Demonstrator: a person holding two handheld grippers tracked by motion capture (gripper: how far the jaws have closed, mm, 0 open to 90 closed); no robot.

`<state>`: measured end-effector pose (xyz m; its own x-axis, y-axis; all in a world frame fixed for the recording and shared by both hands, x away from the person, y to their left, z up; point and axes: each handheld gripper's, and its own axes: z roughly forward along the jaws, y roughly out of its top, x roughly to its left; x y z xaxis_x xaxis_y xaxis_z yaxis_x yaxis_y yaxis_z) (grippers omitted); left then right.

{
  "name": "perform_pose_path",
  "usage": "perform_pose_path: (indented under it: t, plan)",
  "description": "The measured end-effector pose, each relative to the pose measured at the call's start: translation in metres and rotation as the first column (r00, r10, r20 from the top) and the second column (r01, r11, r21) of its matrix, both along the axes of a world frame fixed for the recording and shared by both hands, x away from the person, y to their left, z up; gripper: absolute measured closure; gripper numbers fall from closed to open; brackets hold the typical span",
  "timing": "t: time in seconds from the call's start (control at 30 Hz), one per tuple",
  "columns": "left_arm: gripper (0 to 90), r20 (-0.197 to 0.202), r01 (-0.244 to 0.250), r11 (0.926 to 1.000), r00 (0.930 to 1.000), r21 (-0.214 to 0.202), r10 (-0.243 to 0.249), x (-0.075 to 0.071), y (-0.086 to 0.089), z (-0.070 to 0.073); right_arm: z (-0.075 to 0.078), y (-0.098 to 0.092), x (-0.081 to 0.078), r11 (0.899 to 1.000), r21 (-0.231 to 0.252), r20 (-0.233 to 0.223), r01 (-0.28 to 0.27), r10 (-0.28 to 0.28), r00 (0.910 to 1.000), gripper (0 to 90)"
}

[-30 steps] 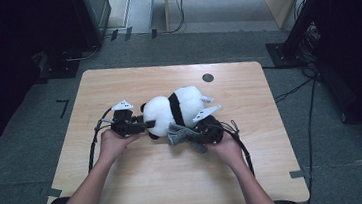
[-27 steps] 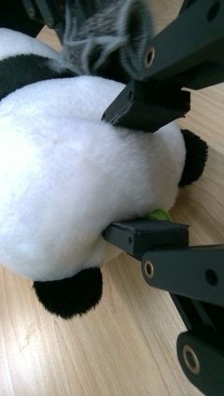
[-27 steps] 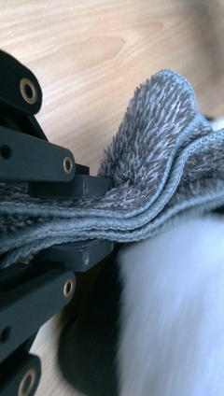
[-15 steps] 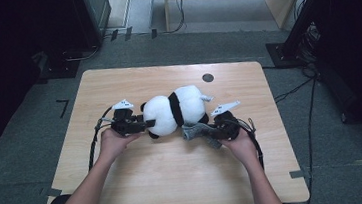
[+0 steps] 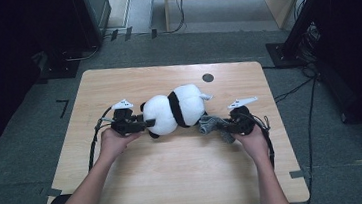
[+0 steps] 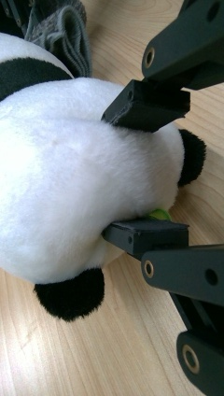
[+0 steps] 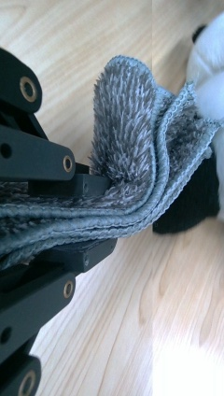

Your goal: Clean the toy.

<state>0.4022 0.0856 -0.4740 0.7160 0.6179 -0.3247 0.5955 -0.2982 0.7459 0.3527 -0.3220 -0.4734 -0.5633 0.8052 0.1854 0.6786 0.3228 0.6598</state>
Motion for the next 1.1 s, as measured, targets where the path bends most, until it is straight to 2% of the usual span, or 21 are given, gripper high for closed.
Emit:
perform_pose_path:
  t: [0.27,0.5,0.7,0.8,0.87,0.97,1.03,1.1]
  plan:
    - [49.9,0.000,0.001,1.0000,1.0000,-0.001,-0.001,0.000,0.000,0.000,-0.003,-0.011,0.008,0.998,0.010,0.000,0.067,-0.067,0.9977,73.8]
    - [50.3,0.001,0.003,1.0000,1.0000,0.001,-0.003,0.000,0.000,0.000,-0.001,-0.022,0.011,0.993,0.005,0.026,0.122,-0.122,0.9922,73.9]
    - [50.3,0.006,0.002,1.0000,1.0000,0.003,-0.002,0.000,0.000,0.000,0.006,-0.038,0.005,0.983,0.029,0.054,0.183,-0.184,0.9814,73.9]
    - [50.3,0.007,0.003,1.0000,1.0000,0.002,-0.003,0.000,0.001,0.000,0.007,-0.048,0.001,0.975,0.036,0.065,0.220,-0.222,0.9728,73.8]
    - [50.3,0.007,0.003,1.0000,1.0000,0.000,-0.003,0.000,0.001,-0.001,0.006,-0.055,-0.001,0.968,0.022,0.069,0.249,-0.250,0.9659,73.6]
    - [50.2,0.008,0.005,1.0000,1.0000,-0.001,-0.005,0.000,0.001,-0.001,0.002,-0.061,-0.001,0.960,0.016,0.058,0.281,-0.282,0.9578,73.3]
    - [50.1,0.010,0.004,1.0000,0.9999,-0.003,-0.004,0.000,0.001,-0.001,-0.004,-0.062,0.001,0.958,0.012,0.048,0.288,-0.288,0.9563,73.0]
    - [50.0,0.011,0.003,1.0000,0.9999,-0.004,-0.003,0.000,0.001,-0.001,-0.010,-0.061,0.004,0.958,-0.017,0.028,0.287,-0.287,0.9576,72.1]
